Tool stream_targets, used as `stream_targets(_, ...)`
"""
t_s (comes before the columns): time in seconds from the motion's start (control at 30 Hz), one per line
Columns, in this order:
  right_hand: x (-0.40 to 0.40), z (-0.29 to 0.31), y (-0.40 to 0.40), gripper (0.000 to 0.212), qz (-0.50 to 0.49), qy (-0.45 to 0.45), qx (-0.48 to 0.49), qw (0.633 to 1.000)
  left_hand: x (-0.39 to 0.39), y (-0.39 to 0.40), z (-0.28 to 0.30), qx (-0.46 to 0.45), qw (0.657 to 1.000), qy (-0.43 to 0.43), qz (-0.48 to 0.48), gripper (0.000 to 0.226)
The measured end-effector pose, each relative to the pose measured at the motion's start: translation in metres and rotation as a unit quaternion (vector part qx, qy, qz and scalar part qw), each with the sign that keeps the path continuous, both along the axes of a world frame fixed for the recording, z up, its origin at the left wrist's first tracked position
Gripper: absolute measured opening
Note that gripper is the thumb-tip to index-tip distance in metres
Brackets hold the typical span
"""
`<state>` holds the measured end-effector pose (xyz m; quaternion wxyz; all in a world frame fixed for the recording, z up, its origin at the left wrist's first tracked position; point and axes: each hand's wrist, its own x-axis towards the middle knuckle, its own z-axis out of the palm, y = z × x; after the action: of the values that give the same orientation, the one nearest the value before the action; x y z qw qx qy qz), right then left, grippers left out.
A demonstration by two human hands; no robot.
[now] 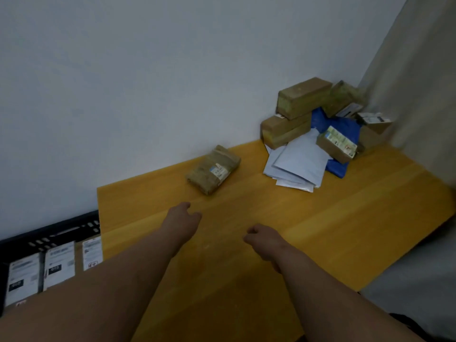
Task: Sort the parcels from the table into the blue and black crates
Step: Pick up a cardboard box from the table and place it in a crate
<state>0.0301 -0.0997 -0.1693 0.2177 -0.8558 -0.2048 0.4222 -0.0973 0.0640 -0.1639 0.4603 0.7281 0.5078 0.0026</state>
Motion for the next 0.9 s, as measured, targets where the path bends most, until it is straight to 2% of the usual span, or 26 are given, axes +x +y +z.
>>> stream_targets(0.23, 0.049, -0.031, 0.069, 0.048, 0.039, 0.036, -0.011, 0.999, 0.040, 0.047, -0.021, 0.011, 0.999, 0.022, 0.045, 0.062)
stream_targets(0.37, 0.098, -0.046, 0.115, 0.049, 0.040, -0.008, 0.025, 0.999, 0.068, 0.059, -0.038, -0.028, 0.993, 0.034, 0.109, 0.065)
stream_targets(0.47, 0.138, -0.056, 0.148, 0.044, 0.056, -0.073, 0.045, 0.995, 0.097, 0.066, -0.052, -0.073, 0.983, 0.027, 0.166, 0.066)
stream_targets(0.53, 0.160, -0.061, 0.168, 0.045, 0.055, -0.099, 0.073, 0.991, 0.116, 0.070, -0.059, -0.106, 0.973, 0.007, 0.204, 0.059)
stream_targets(0.63, 0.185, -0.069, 0.194, 0.062, 0.041, -0.099, 0.097, 0.990, 0.135, 0.076, -0.067, -0.151, 0.955, -0.036, 0.253, 0.040)
stream_targets(0.73, 0.200, -0.079, 0.214, 0.074, 0.044, -0.052, 0.087, 0.994, 0.146, 0.080, -0.071, -0.185, 0.925, -0.074, 0.323, 0.033)
stream_targets(0.83, 0.205, -0.085, 0.221, 0.077, 0.024, -0.005, 0.080, 0.996, 0.148, 0.081, -0.070, -0.221, 0.892, -0.111, 0.378, 0.024)
stream_targets(0.9, 0.207, -0.088, 0.218, 0.069, 0.002, -0.002, 0.042, 0.999, 0.147, 0.081, -0.068, -0.220, 0.878, -0.119, 0.407, 0.013)
